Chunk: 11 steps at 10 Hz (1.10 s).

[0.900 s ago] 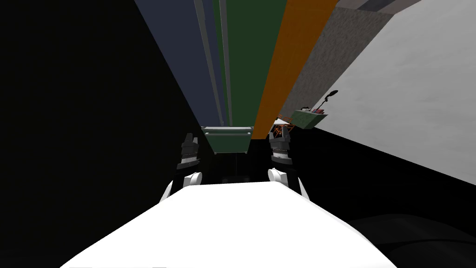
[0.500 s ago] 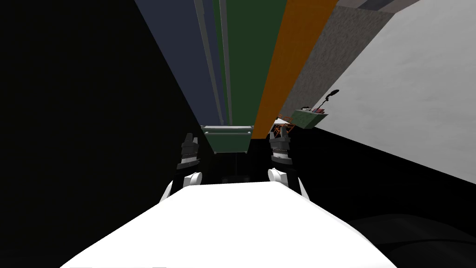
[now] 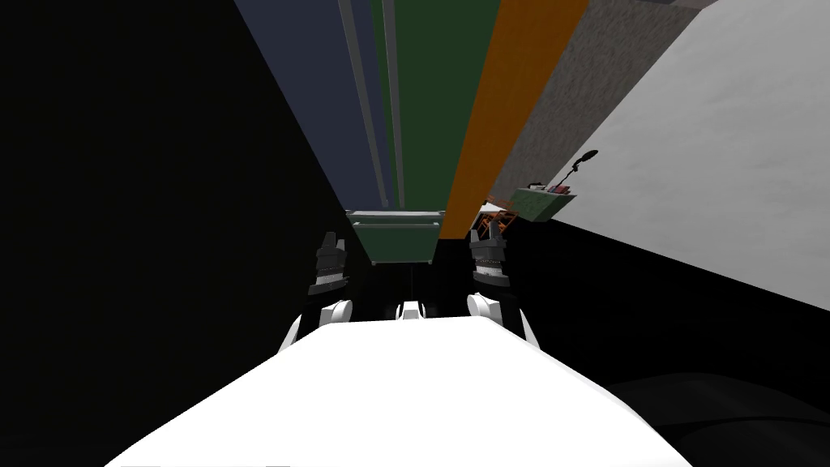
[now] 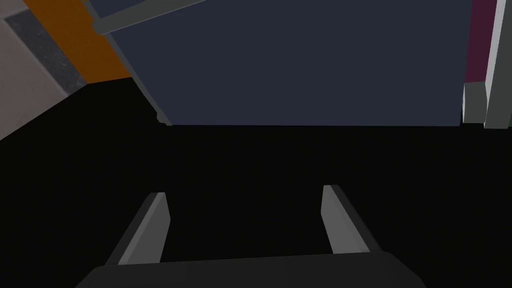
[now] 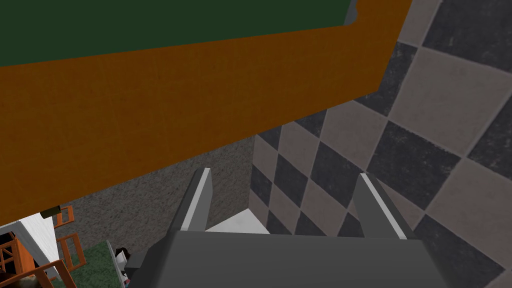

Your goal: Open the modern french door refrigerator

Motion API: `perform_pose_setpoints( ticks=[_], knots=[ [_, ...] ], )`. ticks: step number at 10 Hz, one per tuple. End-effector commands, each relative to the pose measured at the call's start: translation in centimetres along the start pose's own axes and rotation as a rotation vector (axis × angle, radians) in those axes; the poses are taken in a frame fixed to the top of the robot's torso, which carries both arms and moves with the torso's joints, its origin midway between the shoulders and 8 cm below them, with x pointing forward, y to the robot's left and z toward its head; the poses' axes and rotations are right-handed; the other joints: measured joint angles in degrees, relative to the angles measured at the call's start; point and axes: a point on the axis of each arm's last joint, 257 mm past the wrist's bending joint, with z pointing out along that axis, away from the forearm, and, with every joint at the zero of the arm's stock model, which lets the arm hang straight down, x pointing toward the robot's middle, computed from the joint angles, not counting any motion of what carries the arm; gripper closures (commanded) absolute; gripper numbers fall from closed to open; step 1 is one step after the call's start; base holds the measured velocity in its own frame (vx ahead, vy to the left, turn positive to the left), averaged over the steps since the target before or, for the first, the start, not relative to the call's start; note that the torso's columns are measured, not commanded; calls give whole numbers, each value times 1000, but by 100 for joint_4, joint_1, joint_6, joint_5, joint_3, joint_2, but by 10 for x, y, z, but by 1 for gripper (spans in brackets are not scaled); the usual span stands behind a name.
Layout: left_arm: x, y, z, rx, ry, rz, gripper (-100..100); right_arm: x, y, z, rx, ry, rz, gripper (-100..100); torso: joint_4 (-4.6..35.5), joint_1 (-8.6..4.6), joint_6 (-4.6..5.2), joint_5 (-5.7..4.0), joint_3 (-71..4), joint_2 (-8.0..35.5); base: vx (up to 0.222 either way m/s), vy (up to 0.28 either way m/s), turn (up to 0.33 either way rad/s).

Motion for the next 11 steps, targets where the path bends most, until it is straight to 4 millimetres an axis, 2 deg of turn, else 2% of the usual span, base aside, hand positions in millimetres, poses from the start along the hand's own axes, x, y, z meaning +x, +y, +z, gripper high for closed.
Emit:
perform_pose_setpoints(
  ticks=[1,3,11],
  knots=[
    [4,2,0,5,32,18,-100,0,0,0,0,0,0,0,423,0,0,0,-846,423,24,2,-6],
    [9,8,-2,9,75,43,-100,0,0,0,1,0,0,0,665,0,0,0,-1359,659,54,-6,-9],
    [22,57,-20,-10,172,110,-100,0,0,0,1,0,0,0,691,4,0,1,-1385,688,120,-4,-16]
  ],
)
